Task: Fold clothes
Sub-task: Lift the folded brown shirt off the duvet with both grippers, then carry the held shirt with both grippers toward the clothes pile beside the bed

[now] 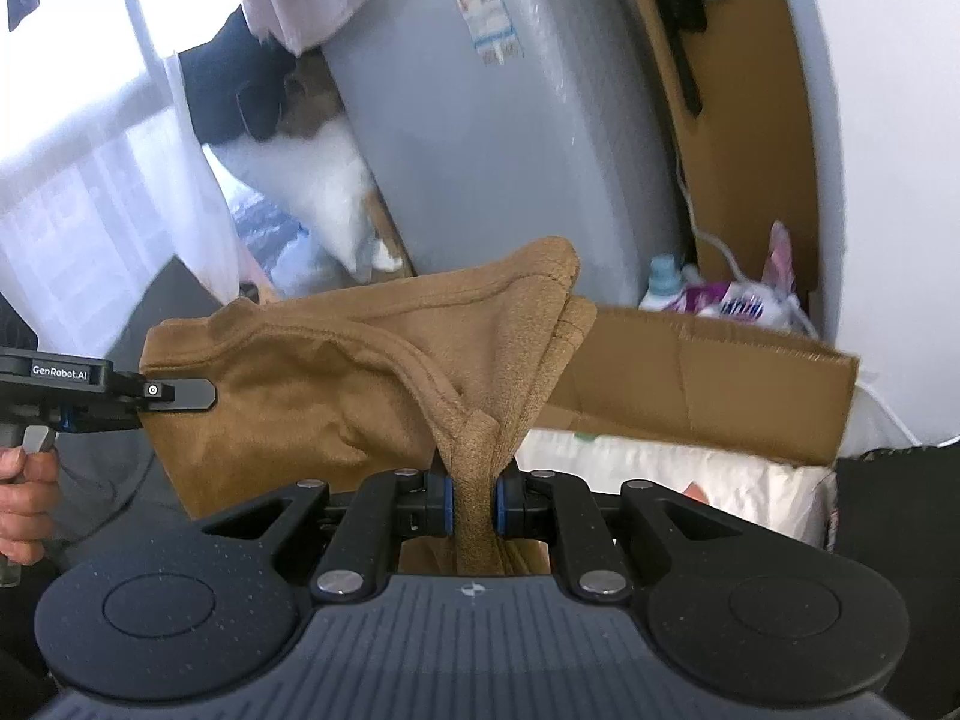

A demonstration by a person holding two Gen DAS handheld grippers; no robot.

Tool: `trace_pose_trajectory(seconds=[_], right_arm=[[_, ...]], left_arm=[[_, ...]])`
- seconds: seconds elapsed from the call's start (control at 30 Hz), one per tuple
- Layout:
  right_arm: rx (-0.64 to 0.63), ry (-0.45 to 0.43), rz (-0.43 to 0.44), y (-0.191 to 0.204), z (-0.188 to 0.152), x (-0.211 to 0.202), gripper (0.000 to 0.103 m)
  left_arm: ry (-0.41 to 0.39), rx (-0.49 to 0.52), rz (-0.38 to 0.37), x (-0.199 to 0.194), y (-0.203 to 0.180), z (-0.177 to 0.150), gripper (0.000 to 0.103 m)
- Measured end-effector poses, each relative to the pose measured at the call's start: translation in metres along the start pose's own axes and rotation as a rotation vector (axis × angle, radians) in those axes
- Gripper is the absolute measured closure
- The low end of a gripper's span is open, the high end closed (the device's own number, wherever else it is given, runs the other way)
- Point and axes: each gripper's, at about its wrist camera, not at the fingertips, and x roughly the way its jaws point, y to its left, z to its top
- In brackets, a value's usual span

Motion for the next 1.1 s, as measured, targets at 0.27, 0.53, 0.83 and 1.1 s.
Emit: trace_pose_trajectory(seconds=[0.27,0.53,0.83,1.1], right_arm=[[0.014,-0.074,-0.030,0.006,0.021,-0.056,0.091],[-0.018,-0.107,-0.099,0.008,0.035,-0.101,0.091],[0.011,-0.148,-0.159,-0.009,0.036,-0.148,0.091],[0.007,-0.154,-0.240,-0.042,0.027,-0.169,0.091]], left_arm=[[-0.025,0.053,-0.035,-0.021,-0.047,0.010,0.097],[-0.008,0.081,-0.071,-0.019,-0.077,0.012,0.097],[0.010,0.133,-0.148,-0.005,-0.114,0.018,0.097],[0.060,0.193,-0.198,0.036,-0.147,0.013,0.097]])
